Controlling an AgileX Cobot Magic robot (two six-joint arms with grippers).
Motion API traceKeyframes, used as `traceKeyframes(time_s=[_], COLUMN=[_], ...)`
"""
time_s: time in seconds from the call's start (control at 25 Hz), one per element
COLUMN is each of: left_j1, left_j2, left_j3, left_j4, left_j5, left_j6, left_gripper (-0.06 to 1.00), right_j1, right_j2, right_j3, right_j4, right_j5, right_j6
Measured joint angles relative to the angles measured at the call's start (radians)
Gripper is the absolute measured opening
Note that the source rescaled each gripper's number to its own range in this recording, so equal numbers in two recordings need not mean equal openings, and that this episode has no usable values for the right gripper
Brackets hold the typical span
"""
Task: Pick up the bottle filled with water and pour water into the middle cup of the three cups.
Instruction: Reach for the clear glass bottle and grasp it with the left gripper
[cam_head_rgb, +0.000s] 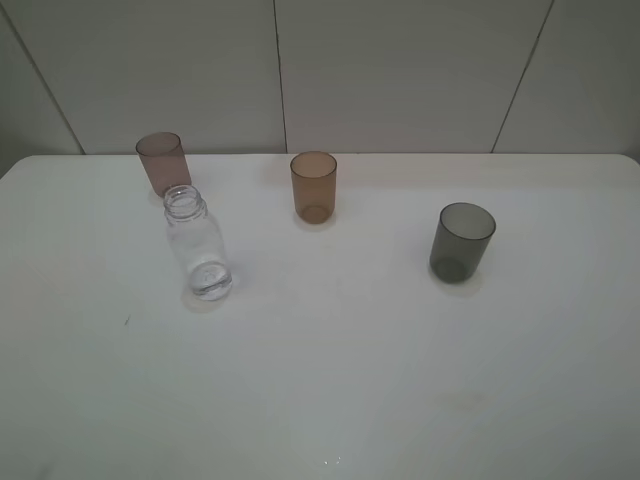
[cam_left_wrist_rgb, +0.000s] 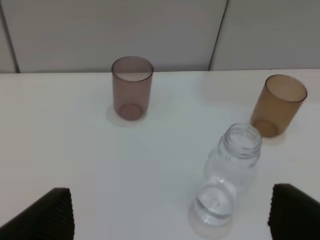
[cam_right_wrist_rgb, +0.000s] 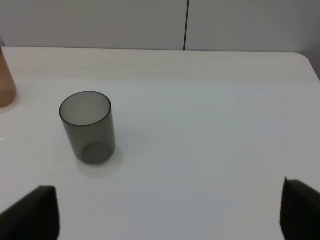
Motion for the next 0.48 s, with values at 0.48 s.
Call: traceKeyframes(time_s=[0.48], left_j1=[-0.003], left_j2=[0.475], left_j3=[0.000], left_j4=[-0.512], left_j5=[-0.148], left_j6=[0.592], left_gripper=[1.00], right_j1=[0.000], right_j2=[0.000], right_j3=[0.000], right_j4=[0.000], right_j5=[0.000], right_j6=[0.000])
